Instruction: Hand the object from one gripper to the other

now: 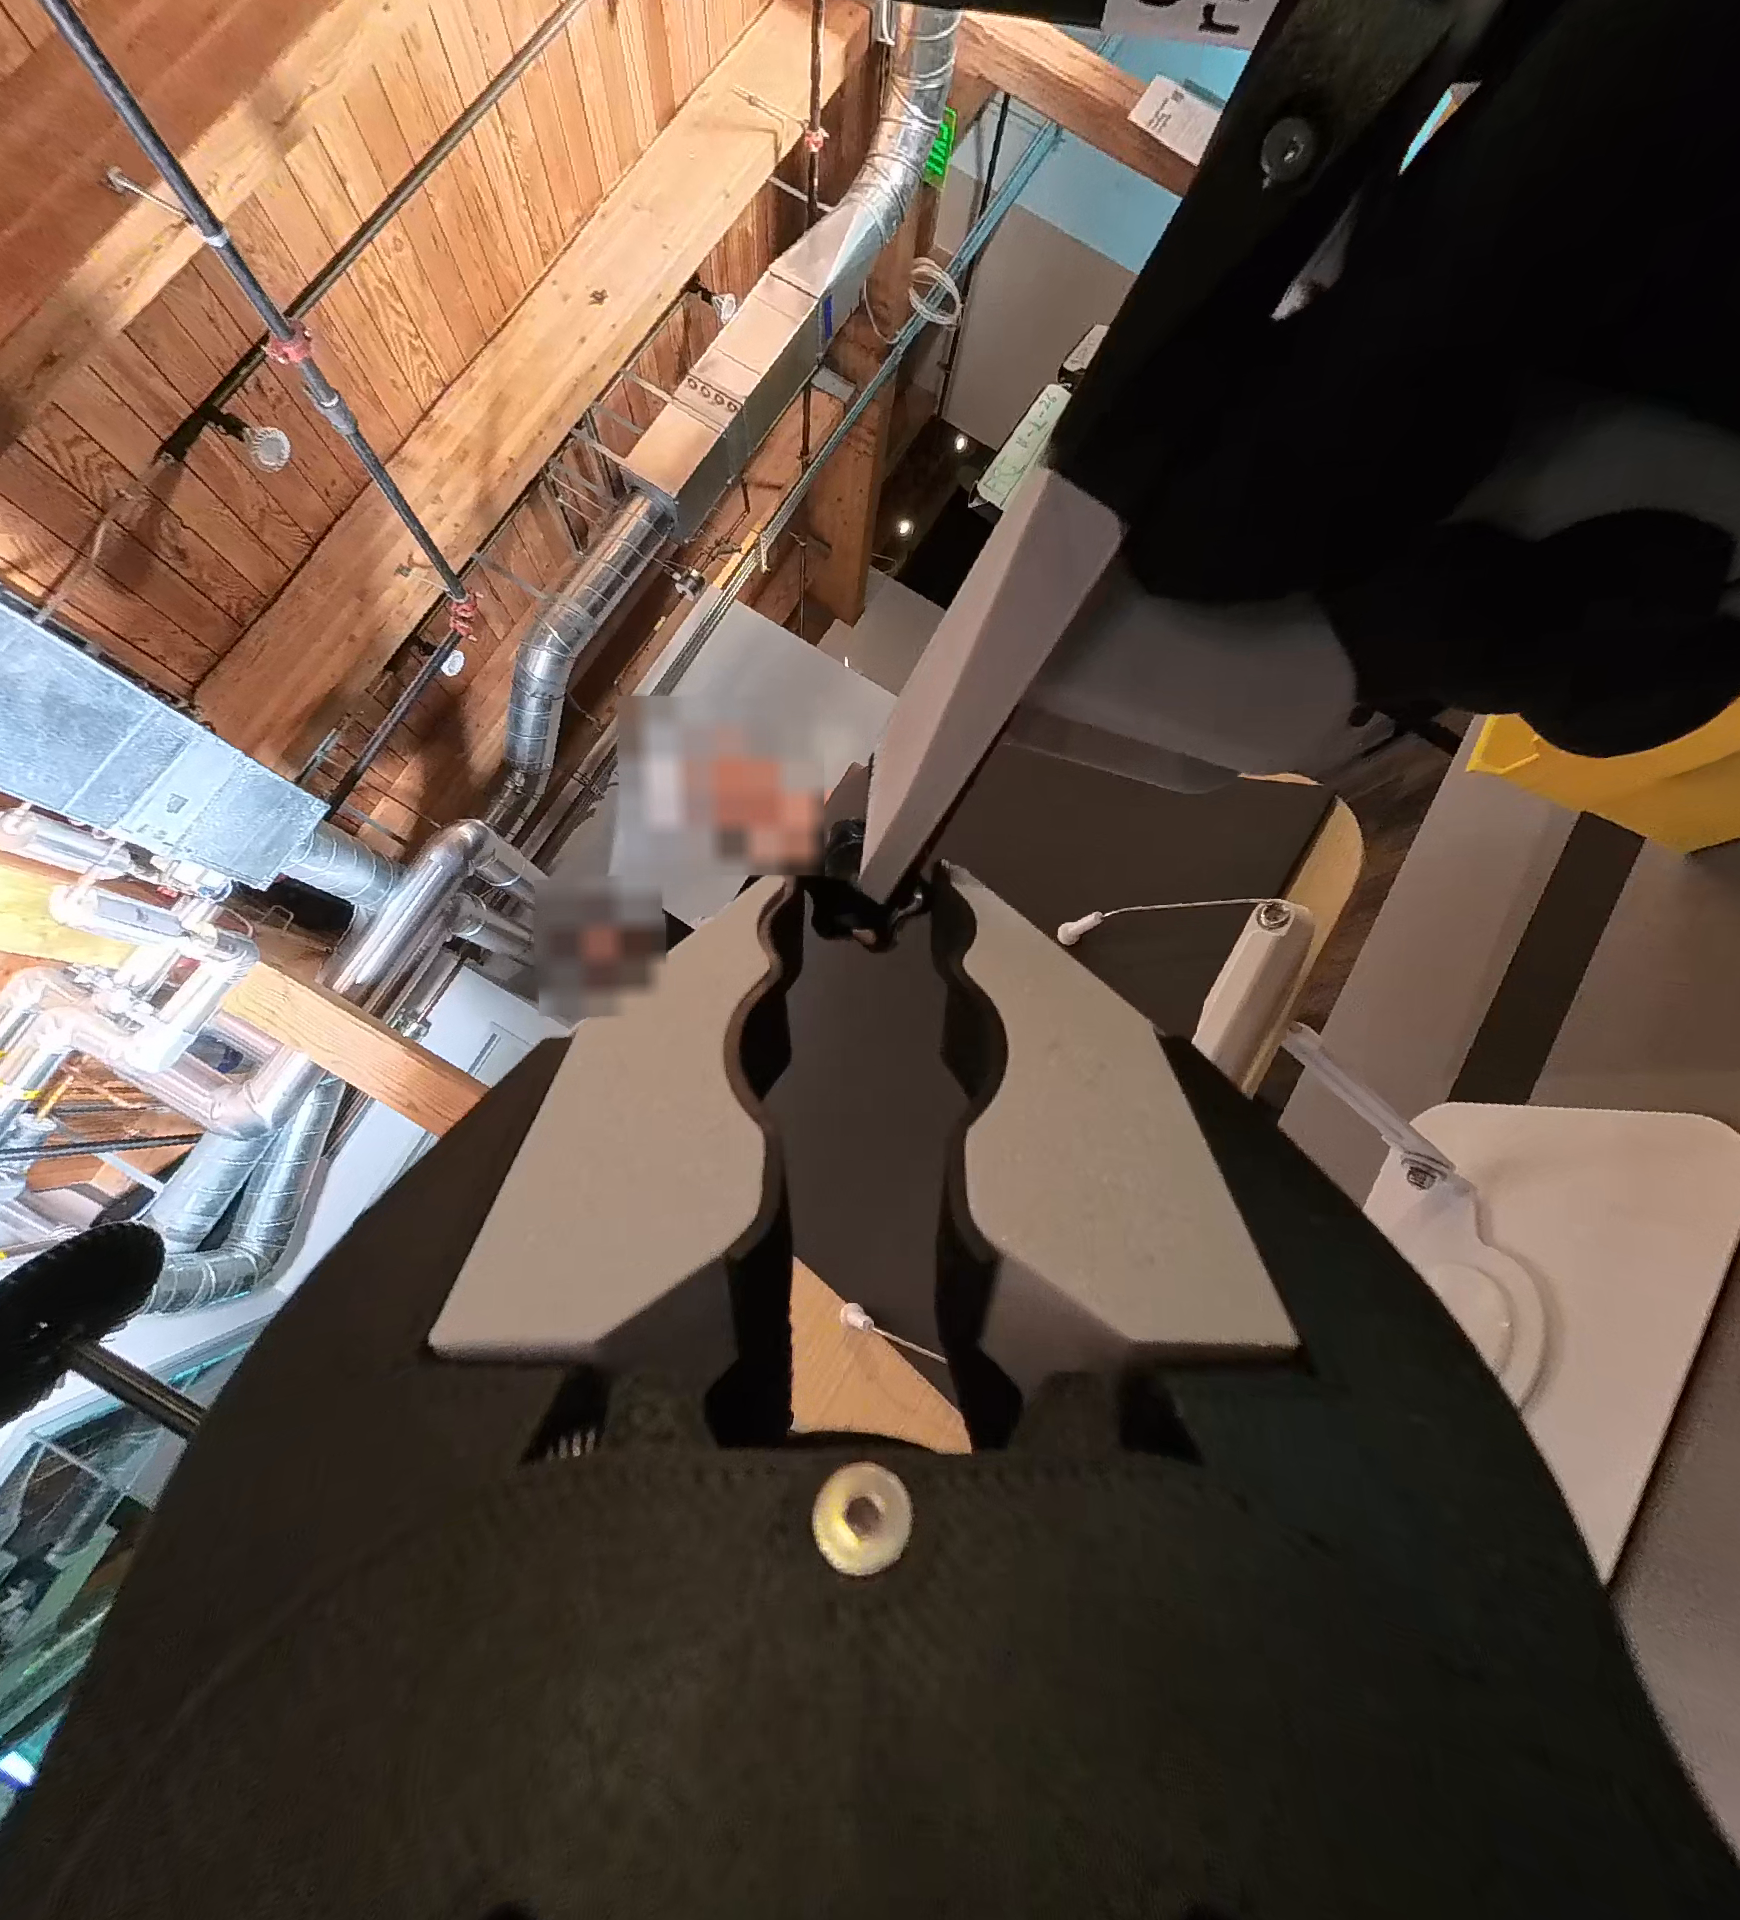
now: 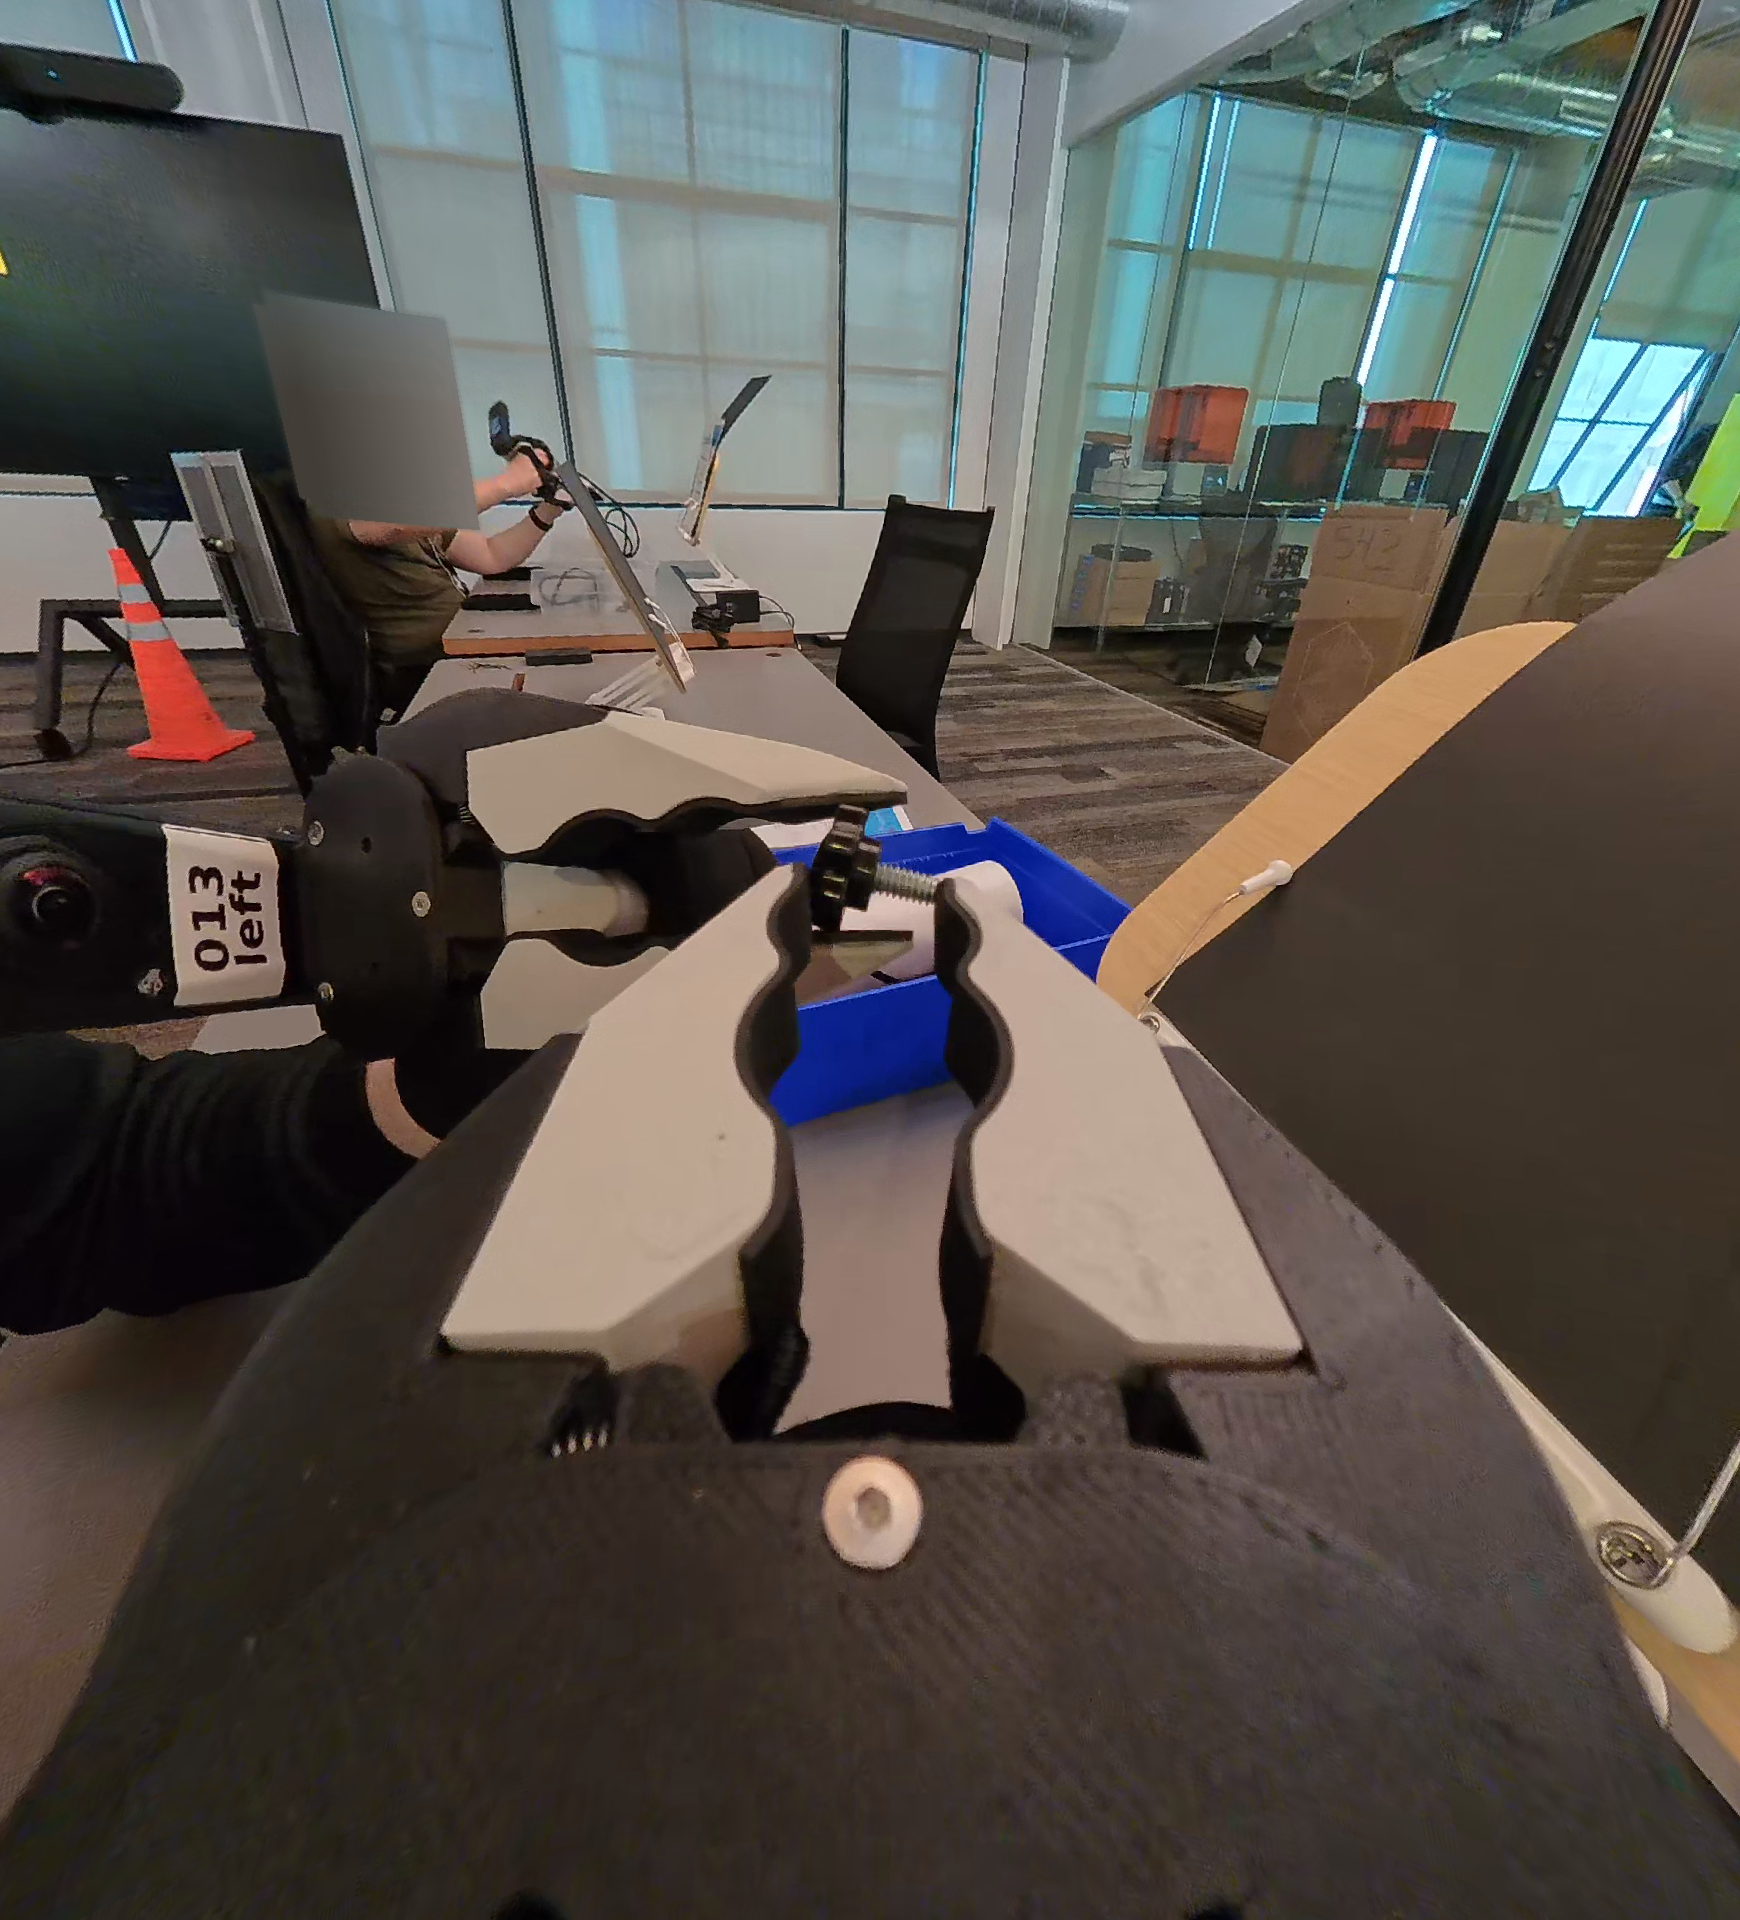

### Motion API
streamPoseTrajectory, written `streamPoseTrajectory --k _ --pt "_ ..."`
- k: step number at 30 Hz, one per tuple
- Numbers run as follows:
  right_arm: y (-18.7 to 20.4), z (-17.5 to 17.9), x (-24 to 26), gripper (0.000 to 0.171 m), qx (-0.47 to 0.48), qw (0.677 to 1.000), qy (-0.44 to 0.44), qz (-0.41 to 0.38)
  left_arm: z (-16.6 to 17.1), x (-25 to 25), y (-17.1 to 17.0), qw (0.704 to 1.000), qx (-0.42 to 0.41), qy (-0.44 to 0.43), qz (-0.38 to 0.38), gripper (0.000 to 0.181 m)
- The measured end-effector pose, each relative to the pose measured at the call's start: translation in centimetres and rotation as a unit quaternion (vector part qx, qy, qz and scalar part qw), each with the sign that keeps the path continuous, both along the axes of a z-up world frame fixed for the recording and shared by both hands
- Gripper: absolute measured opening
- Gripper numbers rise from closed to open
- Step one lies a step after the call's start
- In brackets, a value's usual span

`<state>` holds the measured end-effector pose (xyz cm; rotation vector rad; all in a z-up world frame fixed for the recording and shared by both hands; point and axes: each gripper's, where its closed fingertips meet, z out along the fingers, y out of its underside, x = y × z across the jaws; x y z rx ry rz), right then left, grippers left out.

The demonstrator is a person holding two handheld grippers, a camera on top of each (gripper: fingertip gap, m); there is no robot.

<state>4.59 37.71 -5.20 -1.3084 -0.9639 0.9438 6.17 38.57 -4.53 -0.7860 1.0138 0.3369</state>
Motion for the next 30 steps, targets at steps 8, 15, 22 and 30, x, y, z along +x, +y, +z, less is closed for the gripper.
streamPoseTrajectory --k 8,15,22,30 --pt "0.1 0.2 0.5 0.020 0.036 0.999 -0.009 -0.013 -0.6 0.9 -1.0 0.993 -0.076 -0.006 -0.096 0.047" --pt "-2.1 0.9 1.7 0.021 0.128 0.991 -0.012 0.037 1.0 -0.4 -3.0 0.891 -0.294 -0.123 -0.323 0.043" --pt "-3.3 0.4 1.5 0.021 0.180 0.981 -0.024 0.064 1.1 -0.2 -4.6 0.815 -0.370 -0.144 -0.422 0.021" --pt "-3.7 0.3 1.3 0.021 0.188 0.979 -0.031 0.070 0.2 0.5 -5.4 0.813 -0.379 -0.112 -0.428 0.011"
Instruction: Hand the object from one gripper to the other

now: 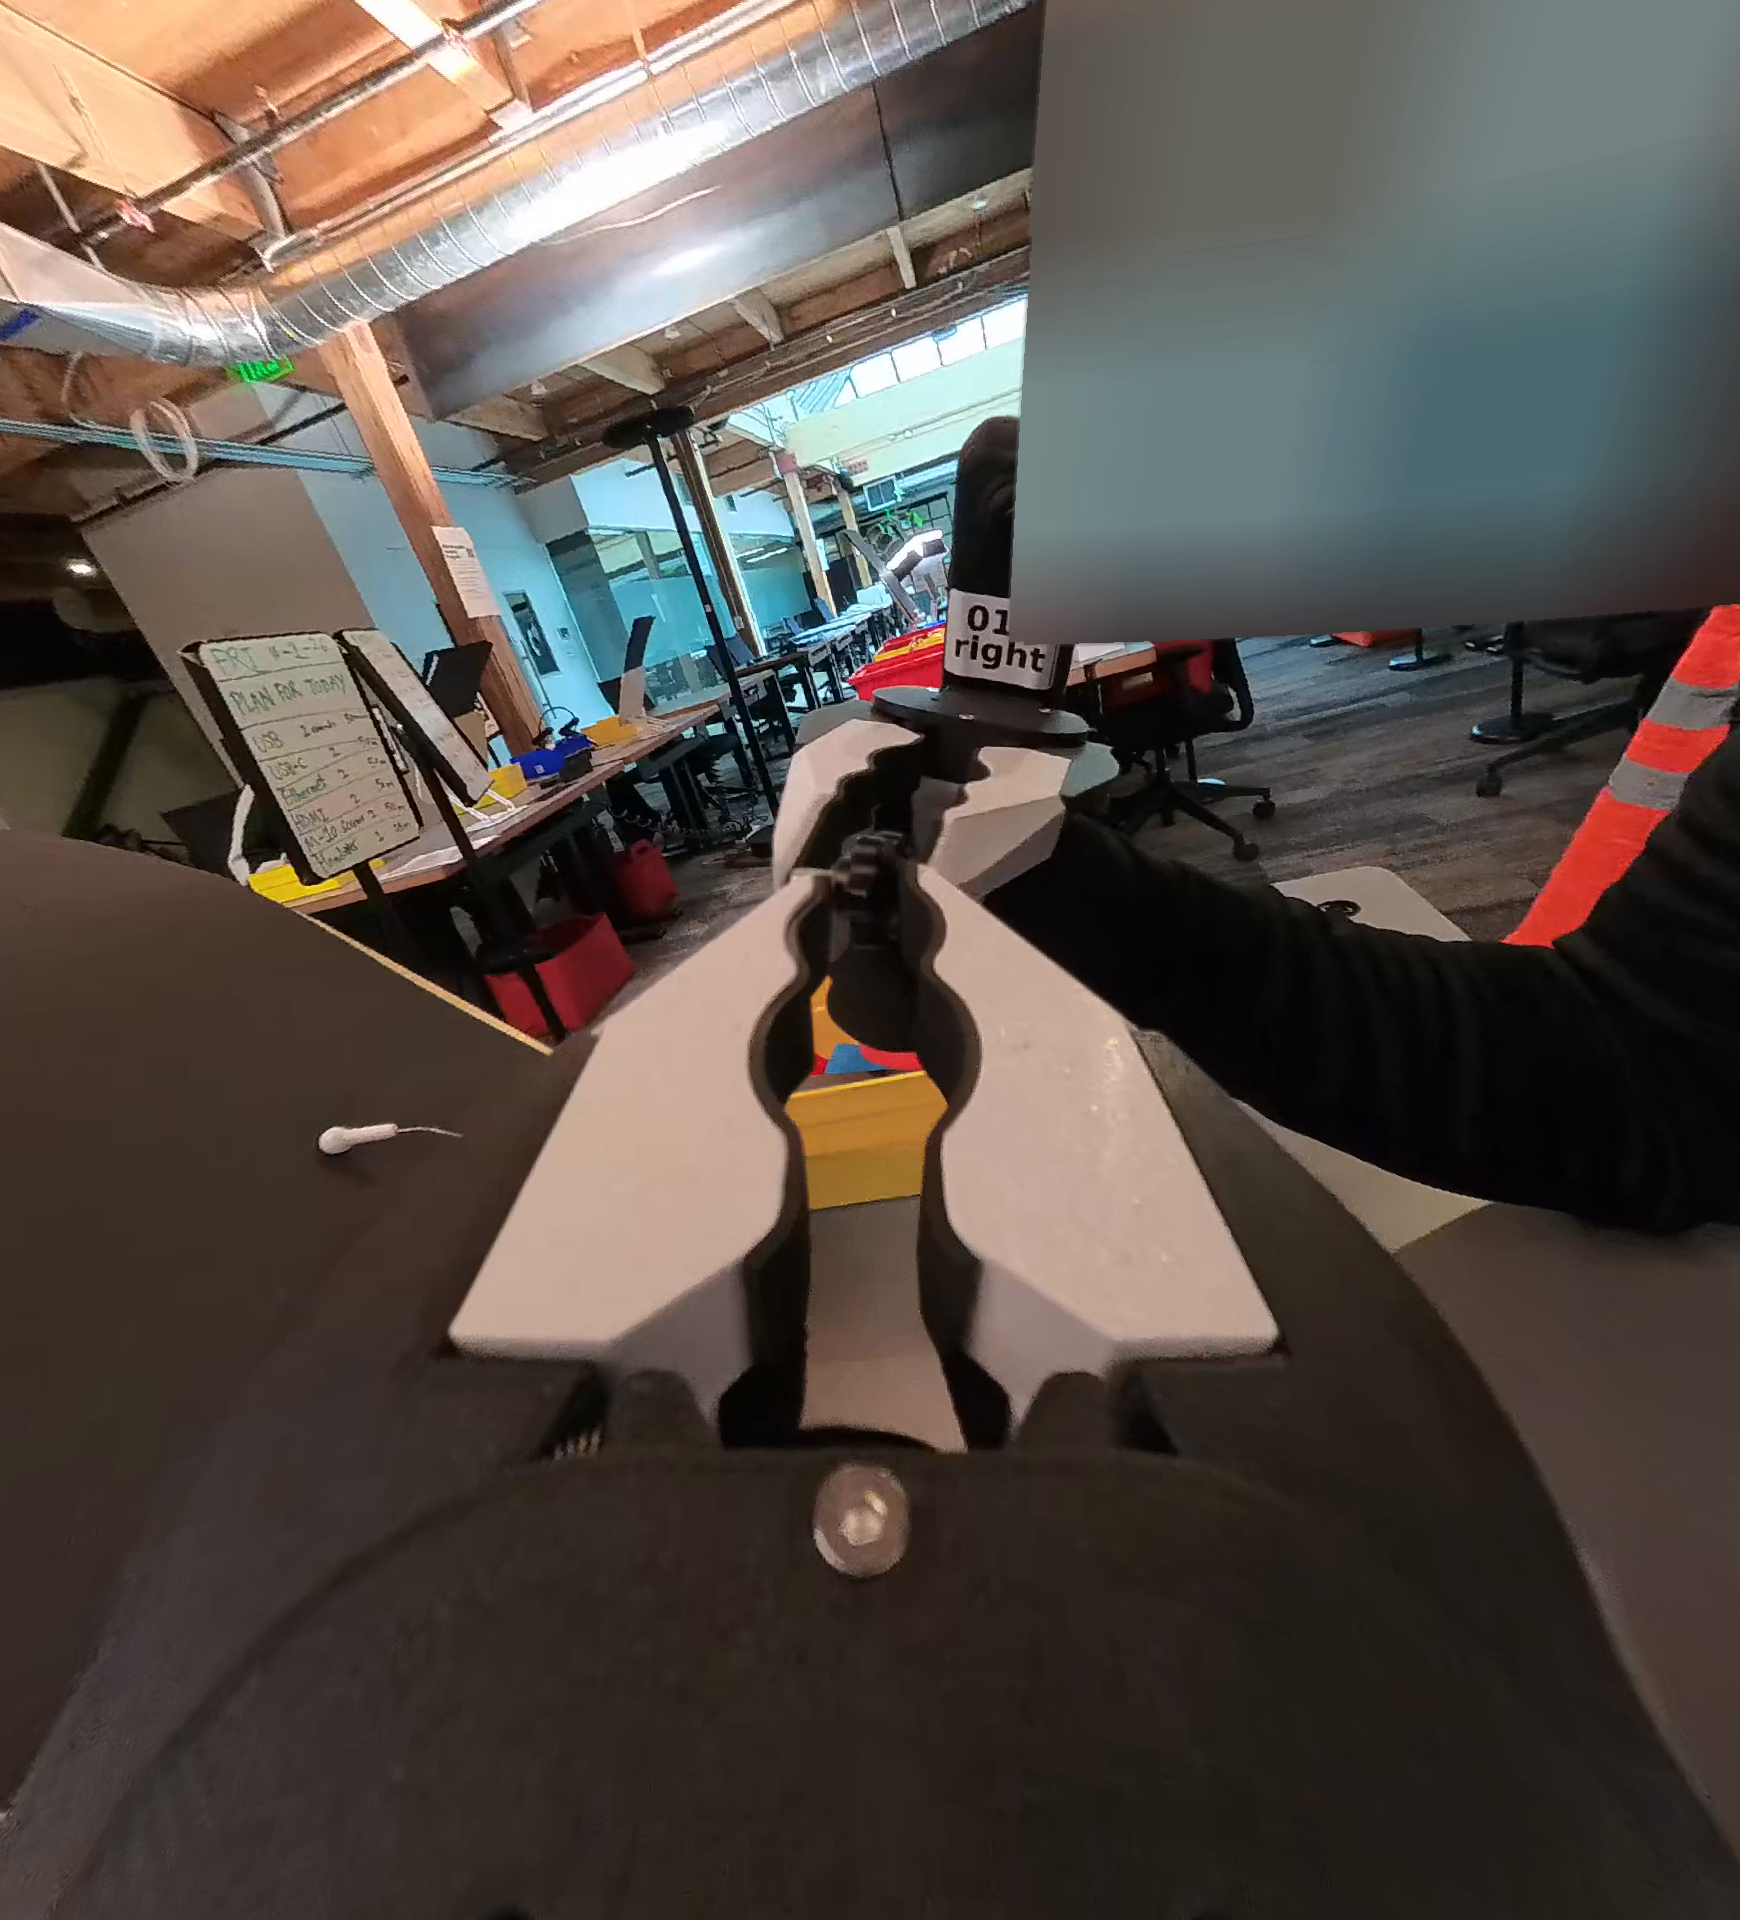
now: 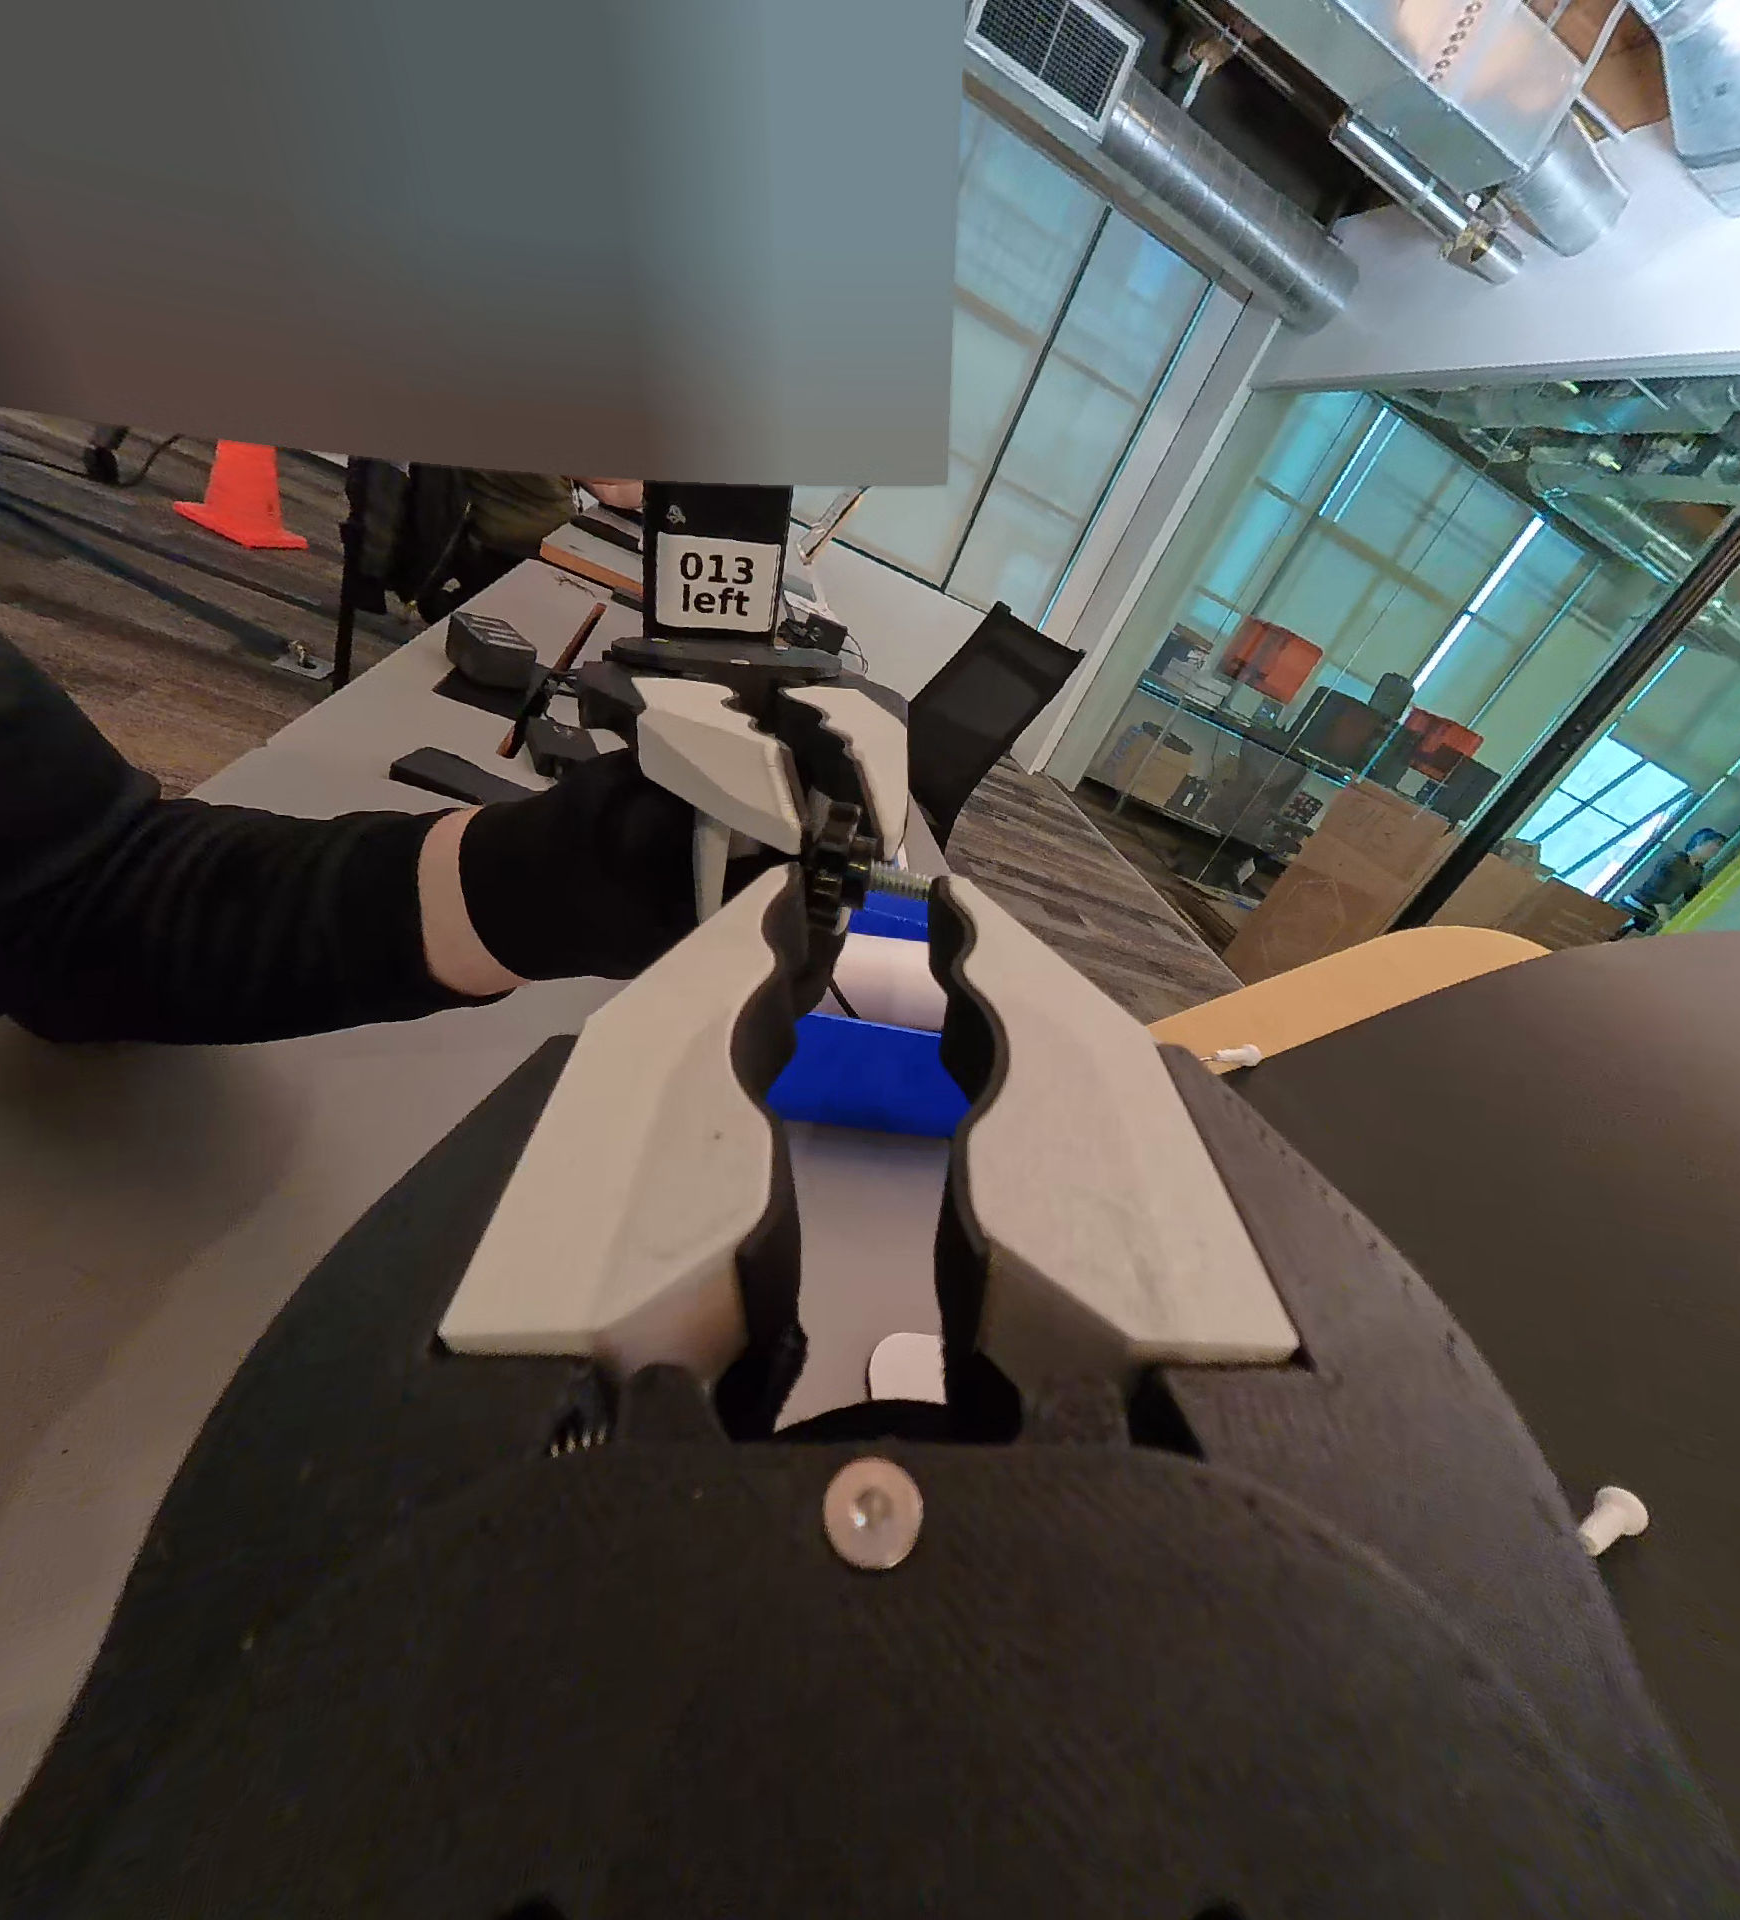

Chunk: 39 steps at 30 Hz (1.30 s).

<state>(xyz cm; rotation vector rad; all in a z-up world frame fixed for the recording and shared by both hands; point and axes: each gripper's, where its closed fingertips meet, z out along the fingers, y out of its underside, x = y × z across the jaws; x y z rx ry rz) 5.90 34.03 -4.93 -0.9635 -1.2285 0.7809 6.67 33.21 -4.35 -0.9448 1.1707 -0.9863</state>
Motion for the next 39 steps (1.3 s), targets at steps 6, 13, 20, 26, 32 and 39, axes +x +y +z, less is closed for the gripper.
streamPoseTrajectory --k 6,13,20,26,32,39 --pt "-0.4 -0.1 -0.1 0.021 0.007 1.000 -0.004 0.010 -0.2 0.1 -0.4 1.000 0.001 0.006 -0.013 0.013" --pt "-0.5 -0.1 -0.3 0.021 0.006 1.000 -0.005 0.012 -0.3 0.2 -0.6 1.000 0.004 0.005 -0.018 0.012" --pt "-0.1 0.0 -0.5 0.031 0.006 1.000 -0.003 -0.003 -0.1 0.1 -0.2 1.000 0.027 0.003 0.009 0.011" --pt "0.7 0.5 0.1 0.036 -0.002 0.999 0.004 -0.032 0.0 -0.4 1.2 0.982 0.135 0.028 0.127 0.011" --pt "0.6 1.1 0.9 0.037 -0.172 0.983 0.046 0.043 -0.5 0.0 2.4 0.867 0.372 0.126 0.306 0.011" --pt "1.3 -0.7 -0.1 0.029 -0.245 0.968 0.021 0.053 -0.7 1.0 2.1 0.801 0.459 0.154 0.353 0.011"
